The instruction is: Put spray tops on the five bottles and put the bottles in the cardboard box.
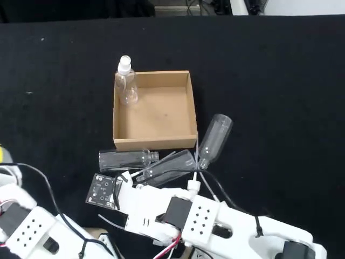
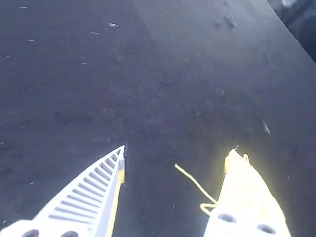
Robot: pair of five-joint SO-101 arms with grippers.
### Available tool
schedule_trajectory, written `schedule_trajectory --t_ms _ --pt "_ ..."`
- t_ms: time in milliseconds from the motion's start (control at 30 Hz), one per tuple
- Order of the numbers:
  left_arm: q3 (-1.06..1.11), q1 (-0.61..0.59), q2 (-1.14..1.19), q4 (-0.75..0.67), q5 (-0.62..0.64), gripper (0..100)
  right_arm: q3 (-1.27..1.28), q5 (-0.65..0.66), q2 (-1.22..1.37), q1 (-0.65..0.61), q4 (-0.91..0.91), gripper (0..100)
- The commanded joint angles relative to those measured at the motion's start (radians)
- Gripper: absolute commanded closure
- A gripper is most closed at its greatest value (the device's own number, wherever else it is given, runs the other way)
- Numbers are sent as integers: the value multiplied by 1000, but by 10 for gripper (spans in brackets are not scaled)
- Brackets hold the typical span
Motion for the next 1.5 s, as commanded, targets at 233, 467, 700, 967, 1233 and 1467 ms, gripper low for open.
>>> schedule_trajectory --t_ms 233,467,700,967,1233,1467 --pt "-59 -68 9 -21 46 776 24 -69 5 -95 -77 853" --pt "-58 -68 5 -21 46 776 30 -107 5 -101 -78 854" --pt "-56 -70 5 -21 46 776 41 -118 110 -101 -169 854" --pt "-56 -70 5 -21 46 776 -31 -226 245 -101 -186 854" --pt "-56 -70 5 -21 44 776 -41 -404 245 -100 -173 854" --pt "-56 -70 5 -21 41 776 -153 -405 249 -150 8 854"
